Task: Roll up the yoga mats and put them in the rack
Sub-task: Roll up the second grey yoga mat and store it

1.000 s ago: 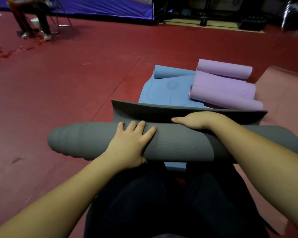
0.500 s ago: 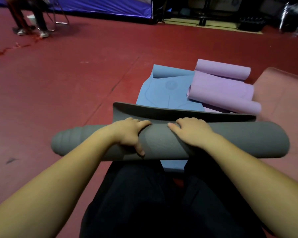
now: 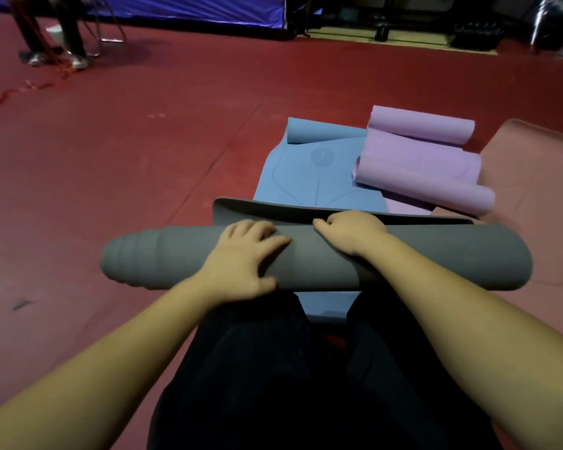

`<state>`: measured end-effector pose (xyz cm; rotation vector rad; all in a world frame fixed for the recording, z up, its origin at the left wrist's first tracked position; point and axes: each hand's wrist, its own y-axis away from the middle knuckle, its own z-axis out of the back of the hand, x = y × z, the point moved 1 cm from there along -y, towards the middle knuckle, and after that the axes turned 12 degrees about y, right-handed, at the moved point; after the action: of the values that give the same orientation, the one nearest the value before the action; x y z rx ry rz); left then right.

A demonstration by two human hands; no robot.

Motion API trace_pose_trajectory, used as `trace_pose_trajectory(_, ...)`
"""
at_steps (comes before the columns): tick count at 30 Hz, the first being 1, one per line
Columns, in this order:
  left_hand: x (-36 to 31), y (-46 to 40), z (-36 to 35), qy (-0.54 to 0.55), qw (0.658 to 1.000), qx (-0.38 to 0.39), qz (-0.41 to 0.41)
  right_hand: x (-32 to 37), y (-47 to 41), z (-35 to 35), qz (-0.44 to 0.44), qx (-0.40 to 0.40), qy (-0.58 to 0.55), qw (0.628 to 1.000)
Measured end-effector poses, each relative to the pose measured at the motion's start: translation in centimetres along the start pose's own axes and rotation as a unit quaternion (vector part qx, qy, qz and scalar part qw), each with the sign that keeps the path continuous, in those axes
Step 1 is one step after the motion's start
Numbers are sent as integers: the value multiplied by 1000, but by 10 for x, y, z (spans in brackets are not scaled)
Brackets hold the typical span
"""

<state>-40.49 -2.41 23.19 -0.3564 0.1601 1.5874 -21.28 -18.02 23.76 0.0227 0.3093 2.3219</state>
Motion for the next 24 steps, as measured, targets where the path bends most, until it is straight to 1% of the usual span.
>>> trace_pose_trajectory(1, -6, 9, -13, -66, 998, -5, -4, 0, -4, 1, -1, 18, -4, 1000)
trace_pose_trajectory(2, -11, 14, -24, -121, 993, 8, 9, 0, -8, 2, -2, 34, -6, 999)
trace_pose_trajectory(4, -18, 18, -38, -172, 983, 39, 55, 3, -13, 5, -3, 57, -12, 998)
trace_pose_trajectory(6, -20, 12, -40, -178, 980, 32, 82, 5, -16, 7, -5, 71, -17, 997)
trace_pose_trajectory(9, -22, 2, -37, -163, 982, 20, 90, 4, -16, 12, -13, 80, -28, 996)
trace_pose_trajectory(14, -26, 6, -30, -164, 985, -12, 61, 0, -7, 21, -10, 92, -34, 995)
trace_pose_trajectory(19, -30, 20, -17, -171, 985, -9, 31, 0, 10, 25, 12, 135, -31, 990)
trace_pose_trajectory(21, -32, 24, -14, -170, 985, -1, 31, -1, 13, 22, 12, 103, -27, 994)
trace_pose_trajectory(24, -35, 22, -9, -163, 985, 28, 49, 0, 11, 21, -15, -14, -56, 998)
